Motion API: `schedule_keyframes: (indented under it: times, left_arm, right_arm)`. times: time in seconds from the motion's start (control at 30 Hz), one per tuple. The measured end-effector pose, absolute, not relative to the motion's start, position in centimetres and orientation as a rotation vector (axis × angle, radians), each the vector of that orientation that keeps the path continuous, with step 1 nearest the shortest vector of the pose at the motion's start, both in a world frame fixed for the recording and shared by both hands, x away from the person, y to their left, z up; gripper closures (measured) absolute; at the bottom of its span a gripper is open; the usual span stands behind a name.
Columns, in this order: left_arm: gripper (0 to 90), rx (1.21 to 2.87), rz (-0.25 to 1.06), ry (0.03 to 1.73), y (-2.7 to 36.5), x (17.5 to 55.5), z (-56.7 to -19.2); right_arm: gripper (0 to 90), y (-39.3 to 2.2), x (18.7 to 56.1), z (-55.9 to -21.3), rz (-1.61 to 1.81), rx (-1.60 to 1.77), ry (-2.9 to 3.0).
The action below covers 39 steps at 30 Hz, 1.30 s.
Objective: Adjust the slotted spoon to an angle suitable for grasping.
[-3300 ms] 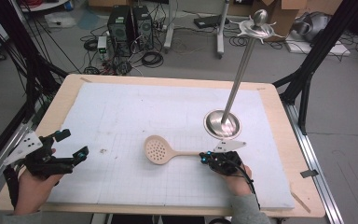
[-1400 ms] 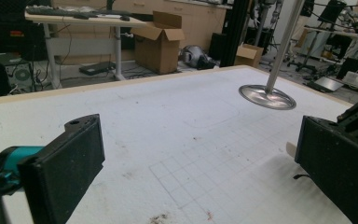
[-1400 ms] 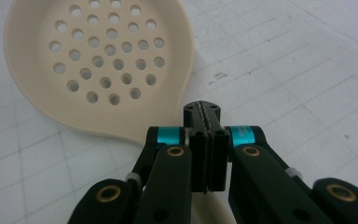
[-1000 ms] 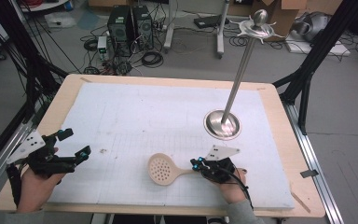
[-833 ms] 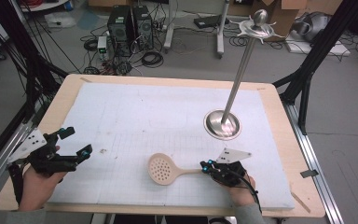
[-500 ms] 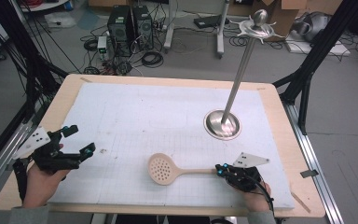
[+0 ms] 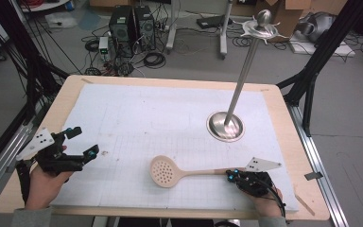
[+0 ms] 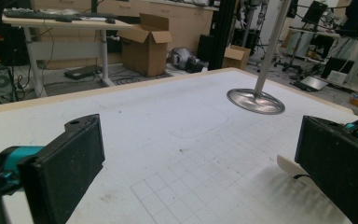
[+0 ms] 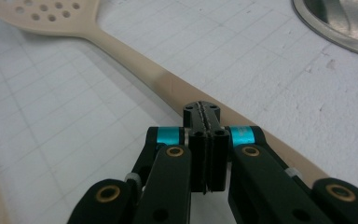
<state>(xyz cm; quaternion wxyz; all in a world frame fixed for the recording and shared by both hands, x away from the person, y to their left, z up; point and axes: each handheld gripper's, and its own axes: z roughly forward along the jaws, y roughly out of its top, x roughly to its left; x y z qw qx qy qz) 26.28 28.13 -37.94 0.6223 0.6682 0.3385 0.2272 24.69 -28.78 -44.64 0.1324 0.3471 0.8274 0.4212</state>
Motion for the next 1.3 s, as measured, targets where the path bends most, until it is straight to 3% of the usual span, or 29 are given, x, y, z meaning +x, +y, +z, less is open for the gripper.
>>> schedule_keyframes:
  times: [0.63,1.0,1.3]
  left_arm:
    - [1.8,1.529,0.546,0.802,29.2,25.4,-38.0]
    - [1.8,1.53,0.547,0.805,29.3,25.4,-38.0]
    - [1.8,1.528,0.548,0.803,29.2,25.2,-38.0]
  right_arm:
    - [90.0,-25.0,28.8,-44.9,1.11,1.041,2.356]
    - [90.0,-23.8,28.9,-44.3,1.188,1.022,2.315]
    - [90.0,-17.0,28.9,-43.3,1.248,0.834,2.409]
